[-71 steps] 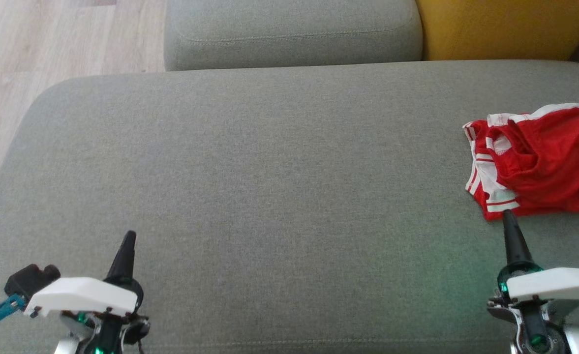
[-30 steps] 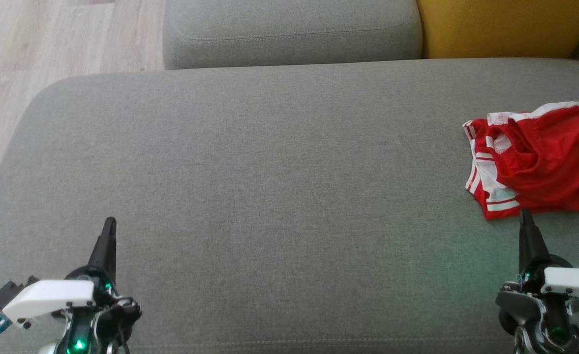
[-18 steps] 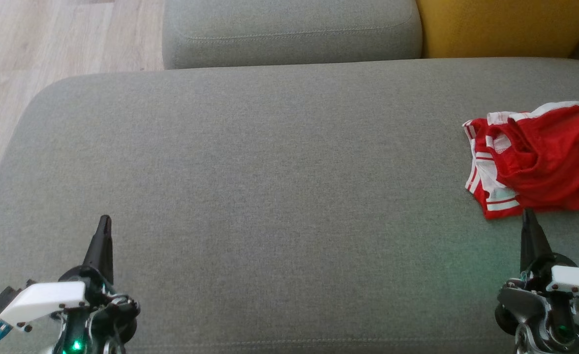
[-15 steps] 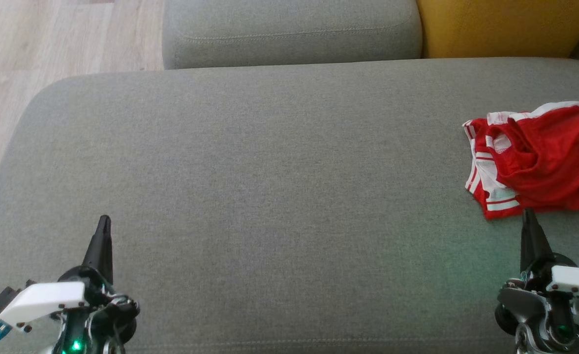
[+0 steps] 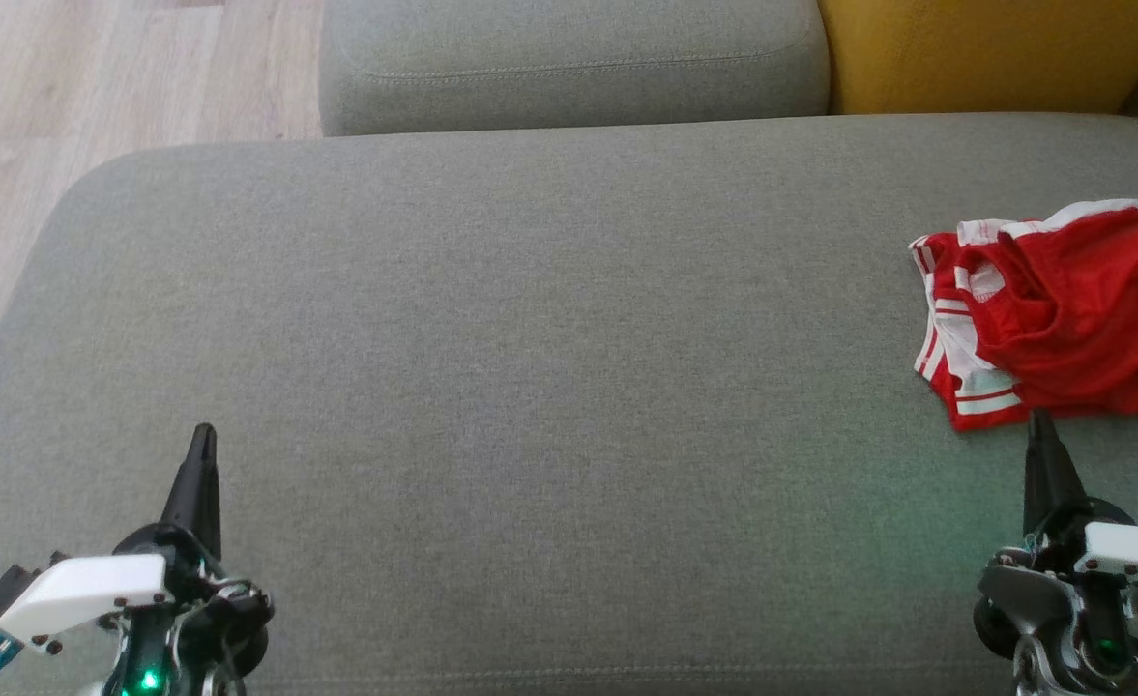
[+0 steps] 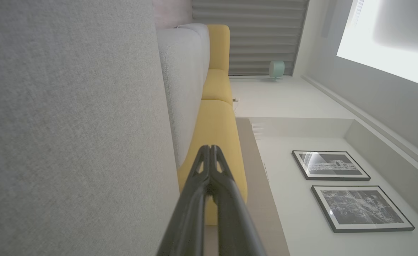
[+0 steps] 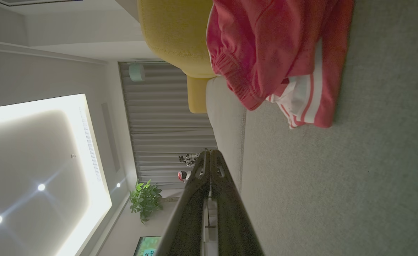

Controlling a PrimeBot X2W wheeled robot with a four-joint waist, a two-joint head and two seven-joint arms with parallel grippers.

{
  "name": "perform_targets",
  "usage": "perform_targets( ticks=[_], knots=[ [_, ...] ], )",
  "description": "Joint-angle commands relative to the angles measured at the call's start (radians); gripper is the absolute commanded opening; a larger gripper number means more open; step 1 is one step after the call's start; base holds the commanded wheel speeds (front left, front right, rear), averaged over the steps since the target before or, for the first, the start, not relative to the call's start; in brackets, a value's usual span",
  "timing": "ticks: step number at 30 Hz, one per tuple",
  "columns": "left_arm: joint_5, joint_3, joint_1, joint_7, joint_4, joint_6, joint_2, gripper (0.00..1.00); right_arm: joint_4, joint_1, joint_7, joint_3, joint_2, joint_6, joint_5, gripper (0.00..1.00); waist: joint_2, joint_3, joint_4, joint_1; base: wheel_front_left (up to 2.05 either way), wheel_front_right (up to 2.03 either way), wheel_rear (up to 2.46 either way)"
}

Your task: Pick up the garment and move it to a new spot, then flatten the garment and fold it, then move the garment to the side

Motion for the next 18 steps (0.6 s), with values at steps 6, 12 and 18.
perform_targets(
  ticks=[6, 12, 18],
  knots=[
    [0.003, 0.036, -0.059, 0.008, -0.029, -0.007, 0.005, 0.00, -0.031, -0.053, 0.005, 0.019, -0.008, -0.001, 0.008, 0.00, 0.0000, 0.000, 0.000, 0.0000, 0.00, 0.00, 0.00],
    [0.003, 0.036, -0.059, 0.009, -0.029, -0.007, 0.004, 0.00, -0.031, -0.053, 0.005, 0.019, -0.008, -0.001, 0.007, 0.00, 0.0000, 0.000, 0.000, 0.0000, 0.00, 0.00, 0.00],
    [0.004, 0.038, -0.059, 0.009, -0.029, -0.007, 0.004, 0.00, -0.031, -0.053, 0.005, 0.019, -0.008, -0.001, 0.007, 0.00, 0.0000, 0.000, 0.000, 0.0000, 0.00, 0.00, 0.00]
  ],
)
